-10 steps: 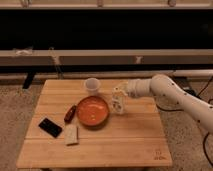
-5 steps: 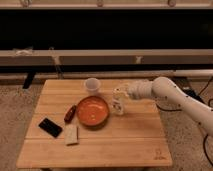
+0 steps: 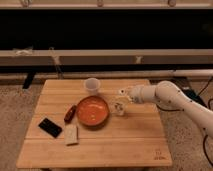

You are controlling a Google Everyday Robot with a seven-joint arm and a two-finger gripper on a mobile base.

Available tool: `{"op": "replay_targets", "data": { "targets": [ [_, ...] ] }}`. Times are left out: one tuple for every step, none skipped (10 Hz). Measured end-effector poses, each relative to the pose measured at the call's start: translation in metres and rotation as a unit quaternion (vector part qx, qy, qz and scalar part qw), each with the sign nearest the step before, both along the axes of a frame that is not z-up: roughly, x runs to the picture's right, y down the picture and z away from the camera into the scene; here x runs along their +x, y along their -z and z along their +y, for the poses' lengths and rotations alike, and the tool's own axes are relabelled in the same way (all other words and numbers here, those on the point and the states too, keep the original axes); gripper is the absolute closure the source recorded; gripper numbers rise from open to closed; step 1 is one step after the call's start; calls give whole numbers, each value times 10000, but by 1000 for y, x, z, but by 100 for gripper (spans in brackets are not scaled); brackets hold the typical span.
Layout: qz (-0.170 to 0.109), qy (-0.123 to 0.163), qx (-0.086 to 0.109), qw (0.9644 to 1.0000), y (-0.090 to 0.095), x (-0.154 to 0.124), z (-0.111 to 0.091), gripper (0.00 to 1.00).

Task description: Stand the bottle upright

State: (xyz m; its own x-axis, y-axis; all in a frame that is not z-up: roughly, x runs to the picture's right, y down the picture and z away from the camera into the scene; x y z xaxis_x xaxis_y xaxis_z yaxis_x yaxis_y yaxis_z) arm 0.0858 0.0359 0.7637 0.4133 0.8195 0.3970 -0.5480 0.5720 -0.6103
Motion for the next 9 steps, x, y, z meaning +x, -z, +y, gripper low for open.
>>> {"op": "replay_targets", "data": {
  "targets": [
    [7, -5, -10, 10000, 3, 2, 3, 20],
    [15, 5, -15, 10000, 6, 3, 5, 20],
    [47, 24, -26, 10000, 10, 6, 8, 20],
    [79, 51, -41, 9999, 14, 7, 11, 20],
    [100, 81, -53, 9999, 17, 7, 12, 20],
    [125, 95, -76, 9998, 18, 8, 15, 20],
    [168, 96, -94, 9998, 21, 11, 19, 20],
    [183, 99, -104, 9997, 22, 11, 20, 20],
    [211, 83, -121, 9997, 22, 12, 22, 20]
  ]
}}
